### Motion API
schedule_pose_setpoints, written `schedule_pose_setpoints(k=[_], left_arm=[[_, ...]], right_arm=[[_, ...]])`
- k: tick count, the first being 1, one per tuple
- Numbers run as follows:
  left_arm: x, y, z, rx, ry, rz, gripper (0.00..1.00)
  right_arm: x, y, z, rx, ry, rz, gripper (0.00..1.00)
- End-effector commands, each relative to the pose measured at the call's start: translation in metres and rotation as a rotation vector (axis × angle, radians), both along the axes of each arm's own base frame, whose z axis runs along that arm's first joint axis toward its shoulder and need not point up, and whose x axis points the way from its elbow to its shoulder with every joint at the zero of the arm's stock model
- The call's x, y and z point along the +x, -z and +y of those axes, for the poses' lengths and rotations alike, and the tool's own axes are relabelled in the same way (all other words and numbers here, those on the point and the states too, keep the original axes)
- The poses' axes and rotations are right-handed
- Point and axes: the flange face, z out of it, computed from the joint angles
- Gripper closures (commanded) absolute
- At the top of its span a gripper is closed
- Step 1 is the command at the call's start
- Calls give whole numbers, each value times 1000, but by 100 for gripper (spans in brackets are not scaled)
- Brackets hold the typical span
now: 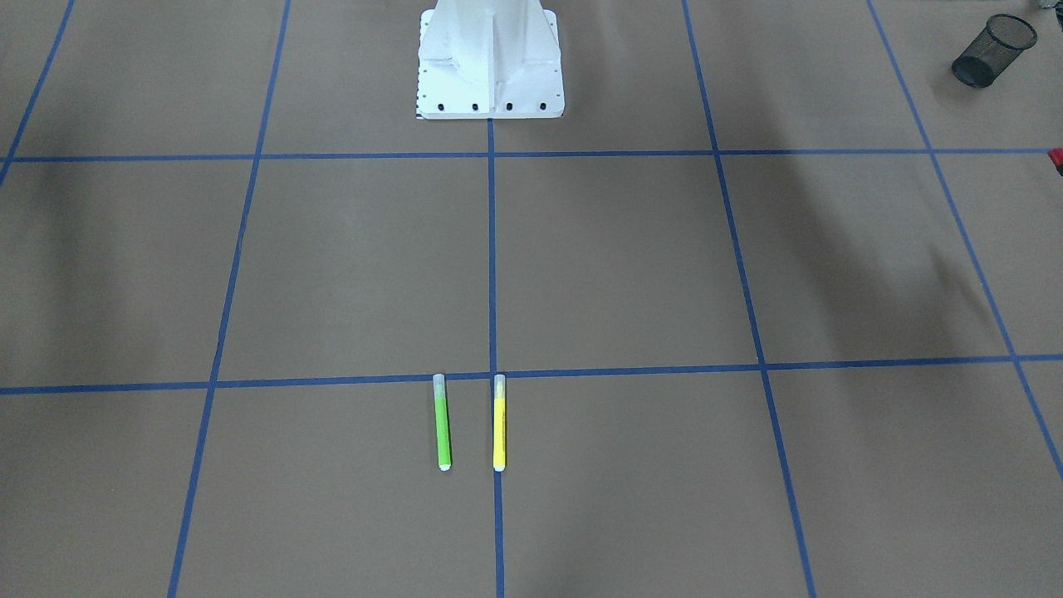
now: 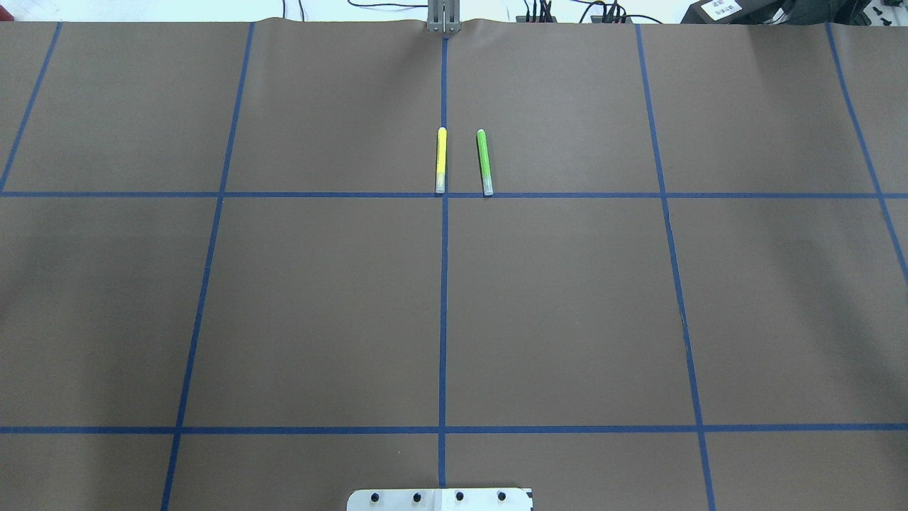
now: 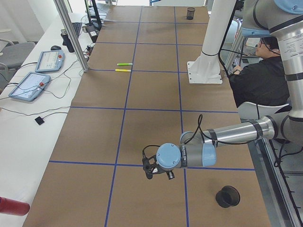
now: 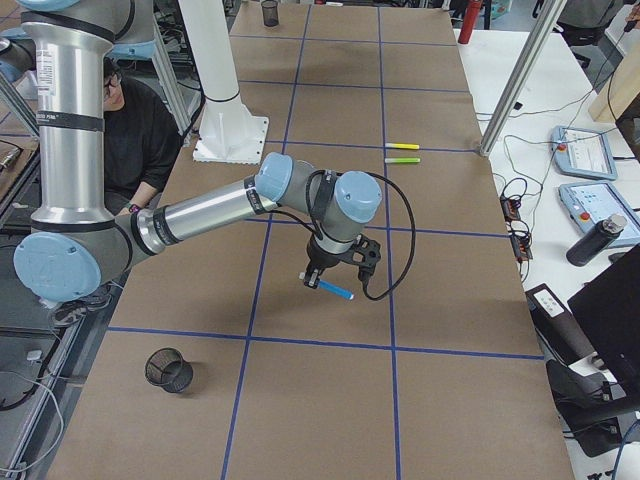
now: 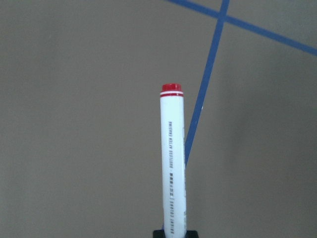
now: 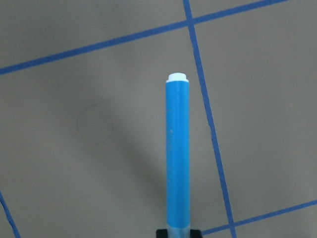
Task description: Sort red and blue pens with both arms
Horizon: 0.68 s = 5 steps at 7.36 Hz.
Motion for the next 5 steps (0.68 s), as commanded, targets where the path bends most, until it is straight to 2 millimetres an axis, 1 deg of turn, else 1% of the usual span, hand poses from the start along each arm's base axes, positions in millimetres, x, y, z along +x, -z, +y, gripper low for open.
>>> schedule_pose_setpoints(k=[1,2,3,4,5], left_arm=[[-15,1,18,-78,-47,13,100],[-29,9,-5,-43,-46,-41,100],[-43,16,-22,-15,-67,-146,100],[-50,23,-38,18,-92,-216,100],[-59,21,-39,66,-154,-285,100]], right_arm=[[20,-1,11,-23,40,-28,100],[23,10,-4,8,56,2,100],[29,22,-26,41,91,76,100],[35,30,-33,62,119,138,100],[38,31,-34,65,133,172,100]])
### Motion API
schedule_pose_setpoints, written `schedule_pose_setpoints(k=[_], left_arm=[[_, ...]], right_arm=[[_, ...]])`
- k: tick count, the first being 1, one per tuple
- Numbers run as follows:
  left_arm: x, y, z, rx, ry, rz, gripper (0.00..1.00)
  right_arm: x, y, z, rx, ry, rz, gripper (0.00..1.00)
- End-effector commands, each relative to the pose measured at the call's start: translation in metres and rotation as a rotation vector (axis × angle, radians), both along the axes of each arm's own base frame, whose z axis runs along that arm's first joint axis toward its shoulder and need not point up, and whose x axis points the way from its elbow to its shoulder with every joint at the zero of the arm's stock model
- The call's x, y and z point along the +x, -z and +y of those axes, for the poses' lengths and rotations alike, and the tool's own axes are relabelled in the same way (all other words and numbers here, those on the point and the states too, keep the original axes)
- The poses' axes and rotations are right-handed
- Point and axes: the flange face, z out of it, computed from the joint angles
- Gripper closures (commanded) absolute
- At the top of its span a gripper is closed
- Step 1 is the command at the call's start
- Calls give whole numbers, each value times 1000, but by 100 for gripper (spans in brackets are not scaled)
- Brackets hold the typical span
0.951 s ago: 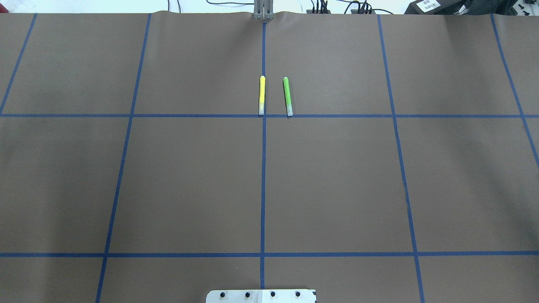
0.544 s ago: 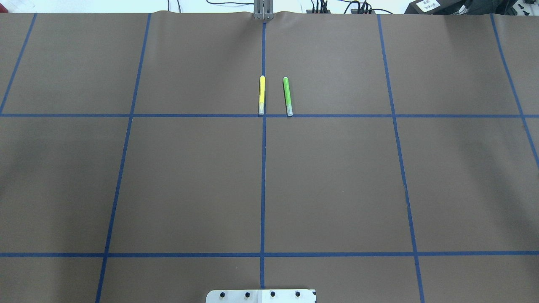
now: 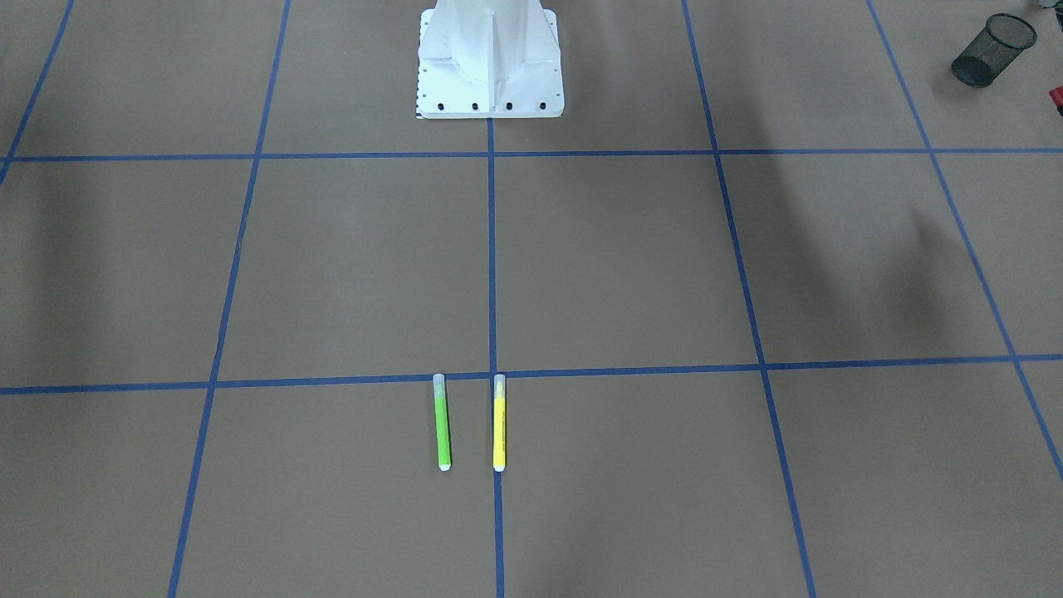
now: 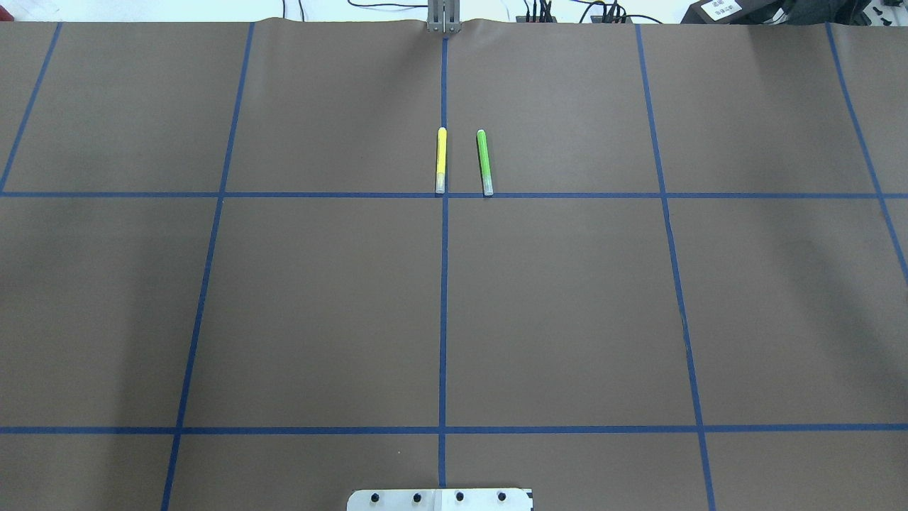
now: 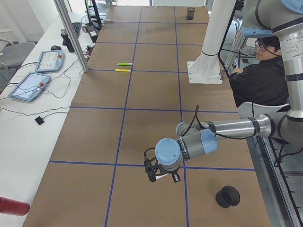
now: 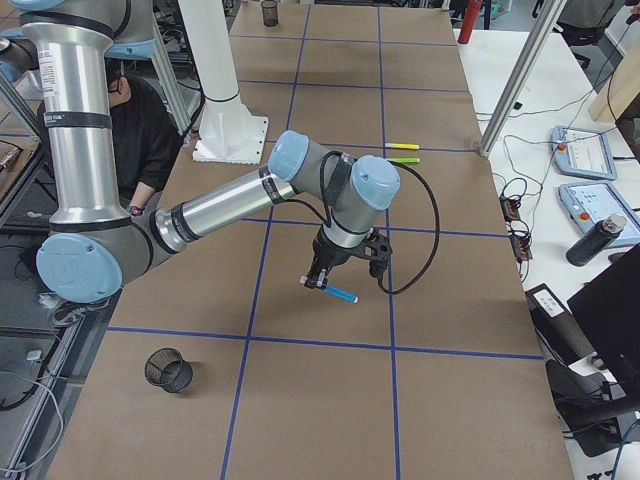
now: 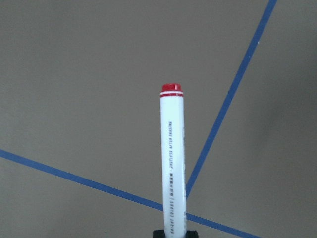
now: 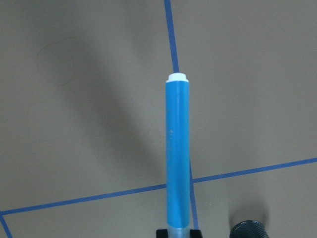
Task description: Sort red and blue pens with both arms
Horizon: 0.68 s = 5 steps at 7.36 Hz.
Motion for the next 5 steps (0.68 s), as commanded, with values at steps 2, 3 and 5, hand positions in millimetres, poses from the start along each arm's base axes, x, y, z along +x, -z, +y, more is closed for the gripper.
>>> schedule_pose_setpoints(k=[2,3,5], left_arm=[[-33,-6,0,103,-139,-136,100],[-42,-11,14,56,-155,-107,100],[-49,-15,37,-48,-225,-8,100]], right_arm=[[6,-3,1,6,47,50,100],[5,0,4,-12,86,22,100],[2,-2,11,-41,93,-23,100]])
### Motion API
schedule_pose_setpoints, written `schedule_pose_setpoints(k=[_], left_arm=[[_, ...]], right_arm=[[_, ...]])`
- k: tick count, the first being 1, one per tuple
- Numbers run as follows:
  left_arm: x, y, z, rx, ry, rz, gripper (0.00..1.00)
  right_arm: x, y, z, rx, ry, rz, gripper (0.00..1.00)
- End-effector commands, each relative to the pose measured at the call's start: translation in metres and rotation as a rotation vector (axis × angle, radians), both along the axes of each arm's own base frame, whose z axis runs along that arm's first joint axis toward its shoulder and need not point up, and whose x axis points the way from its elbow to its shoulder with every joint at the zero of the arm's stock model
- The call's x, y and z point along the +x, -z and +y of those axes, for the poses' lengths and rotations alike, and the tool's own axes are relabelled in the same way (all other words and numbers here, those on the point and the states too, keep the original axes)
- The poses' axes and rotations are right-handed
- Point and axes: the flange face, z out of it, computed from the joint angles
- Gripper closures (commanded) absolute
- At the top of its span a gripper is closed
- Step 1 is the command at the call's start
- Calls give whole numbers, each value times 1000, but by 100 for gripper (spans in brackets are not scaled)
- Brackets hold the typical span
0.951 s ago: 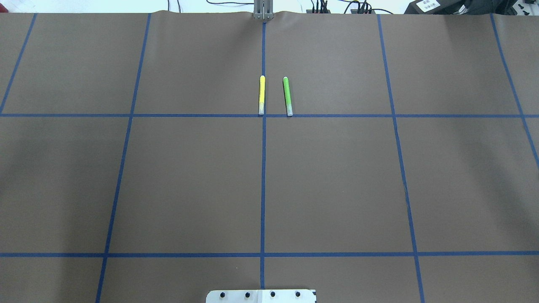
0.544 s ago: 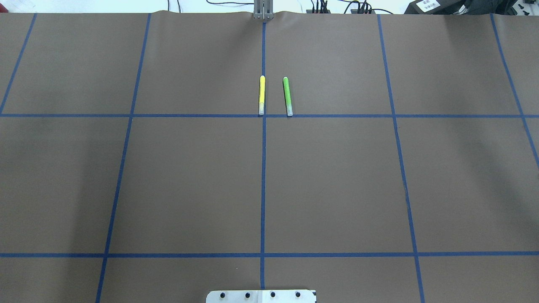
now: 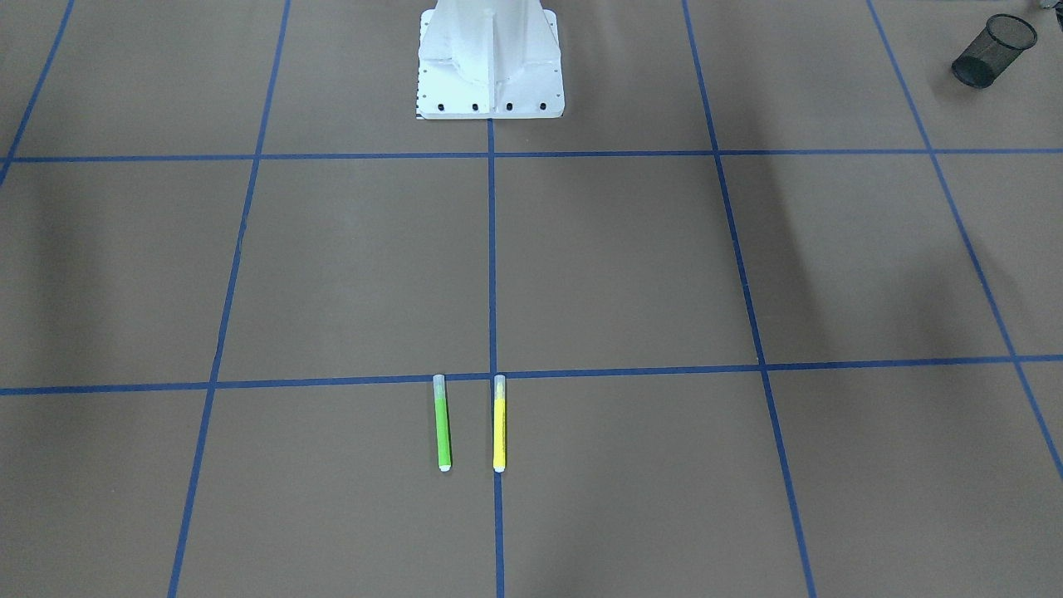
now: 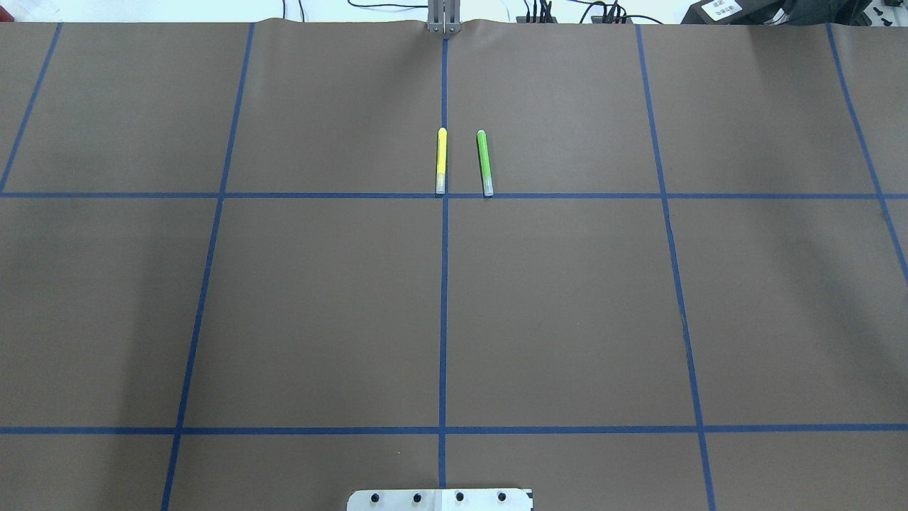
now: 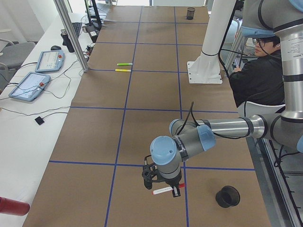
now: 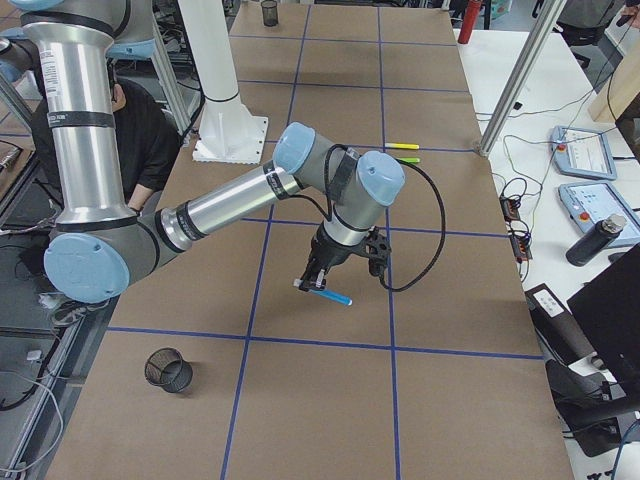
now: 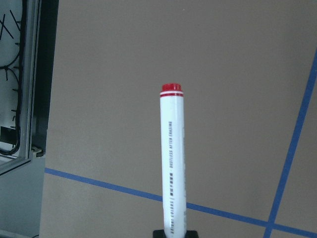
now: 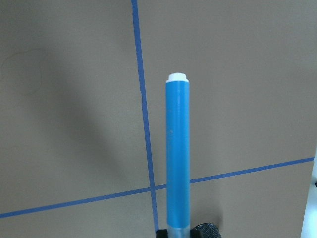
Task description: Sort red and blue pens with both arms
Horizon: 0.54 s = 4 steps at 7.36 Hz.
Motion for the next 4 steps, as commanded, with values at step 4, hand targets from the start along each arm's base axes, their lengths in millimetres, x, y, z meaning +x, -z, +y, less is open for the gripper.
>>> schedule_pose_setpoints(k=[4], left_arm=[[-18,2,61,-287,-94,272,100]], right_arm=[[-11,-4,4,-42,-47,-131,100]])
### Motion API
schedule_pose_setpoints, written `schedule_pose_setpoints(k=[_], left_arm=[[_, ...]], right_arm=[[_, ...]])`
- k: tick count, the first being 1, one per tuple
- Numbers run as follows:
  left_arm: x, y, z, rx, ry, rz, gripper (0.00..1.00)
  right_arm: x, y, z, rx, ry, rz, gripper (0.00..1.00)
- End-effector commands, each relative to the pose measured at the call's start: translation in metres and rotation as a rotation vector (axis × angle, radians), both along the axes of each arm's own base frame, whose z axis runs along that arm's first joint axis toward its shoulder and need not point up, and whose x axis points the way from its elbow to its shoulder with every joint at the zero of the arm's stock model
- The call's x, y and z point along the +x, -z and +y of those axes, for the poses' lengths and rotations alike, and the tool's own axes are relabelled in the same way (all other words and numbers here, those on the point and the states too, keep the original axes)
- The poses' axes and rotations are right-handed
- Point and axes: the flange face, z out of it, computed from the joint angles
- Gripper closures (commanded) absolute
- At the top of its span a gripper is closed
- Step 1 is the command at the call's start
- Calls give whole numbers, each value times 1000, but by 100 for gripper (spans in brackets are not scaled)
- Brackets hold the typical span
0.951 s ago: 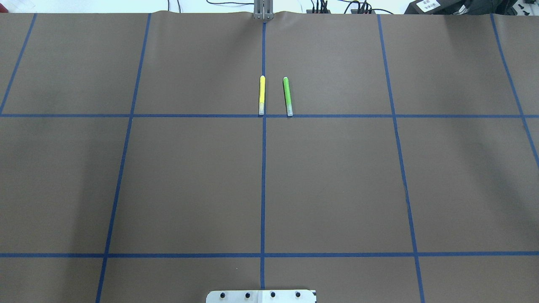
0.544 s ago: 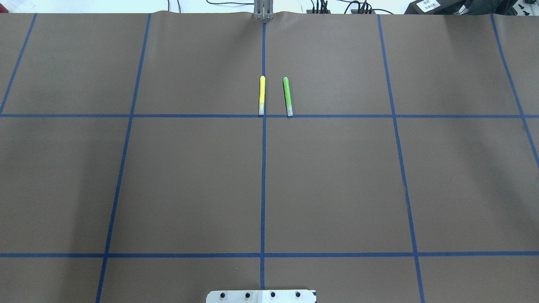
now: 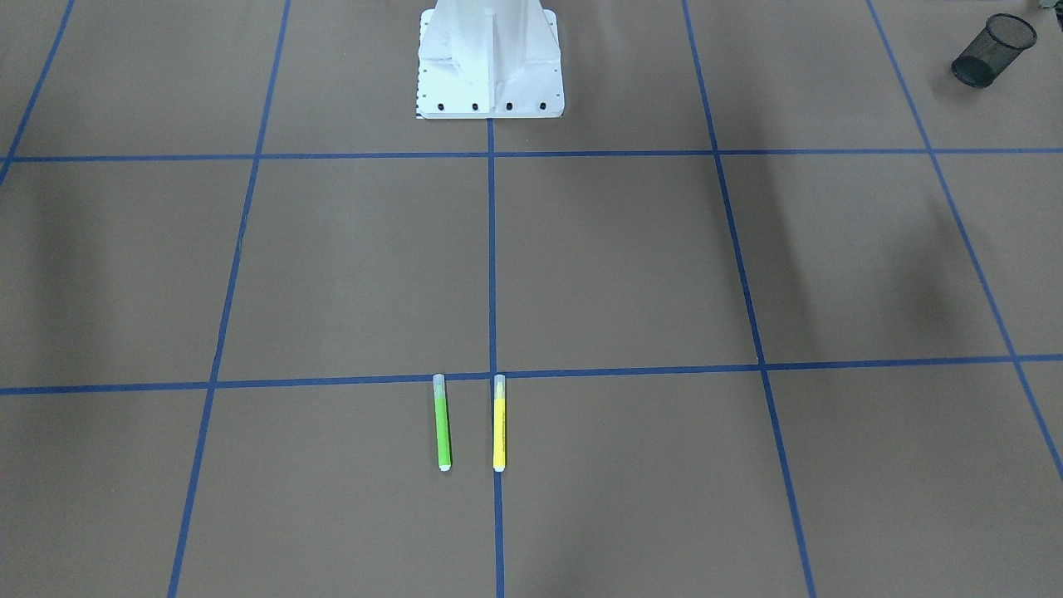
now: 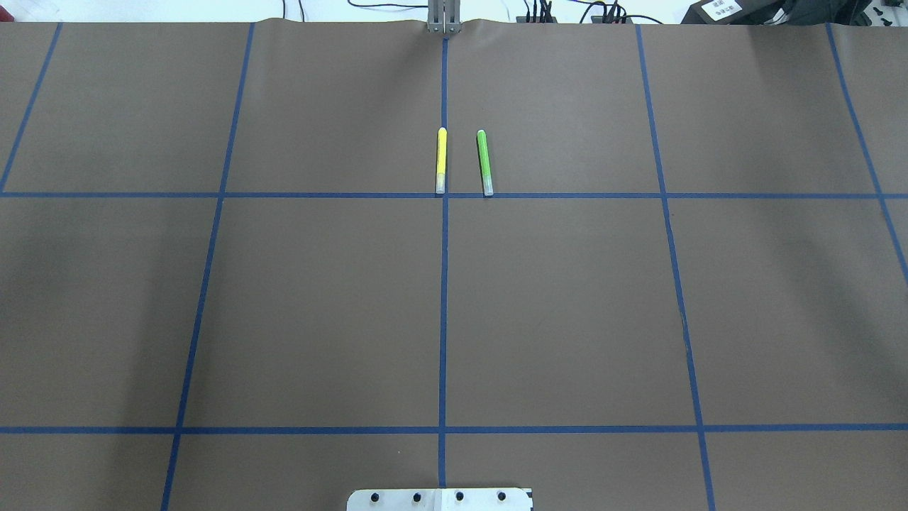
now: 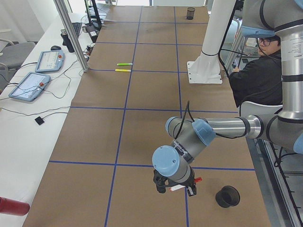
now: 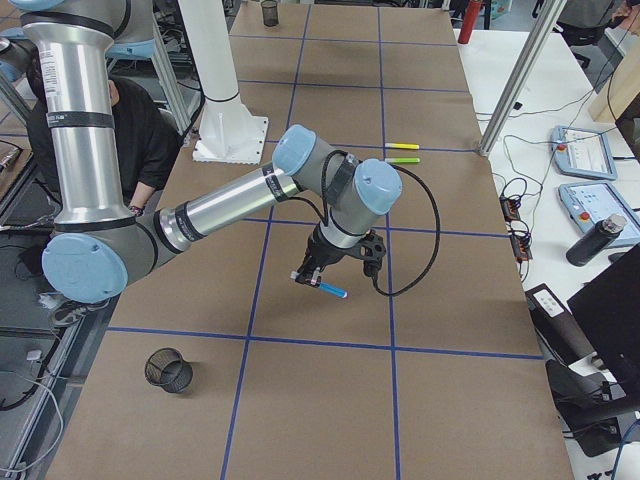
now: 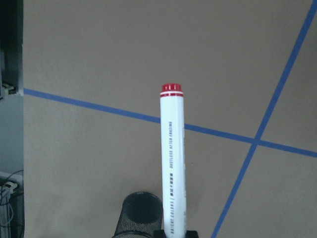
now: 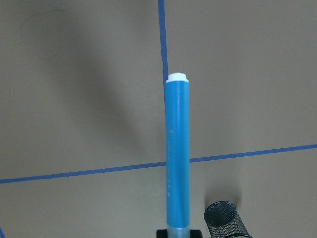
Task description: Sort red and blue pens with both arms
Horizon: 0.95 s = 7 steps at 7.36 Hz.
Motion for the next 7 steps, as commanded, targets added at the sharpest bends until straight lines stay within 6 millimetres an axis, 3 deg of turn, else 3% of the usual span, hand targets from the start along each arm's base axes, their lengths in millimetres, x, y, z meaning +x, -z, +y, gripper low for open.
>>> schedule_pose_setpoints(k=[1,3,7], left_arm=[[-3,-13,30,-105,-5,110,100],[-5,-57,64,-225,42,178,100],[8,-102,119,-445,91,295,100]], right_arm=[[-6,-2,-3,-17,-34,-57,100],[-7,-2,-3,-21,-48,-76,100],[-9,1,-8,-15,-62,-97,100]])
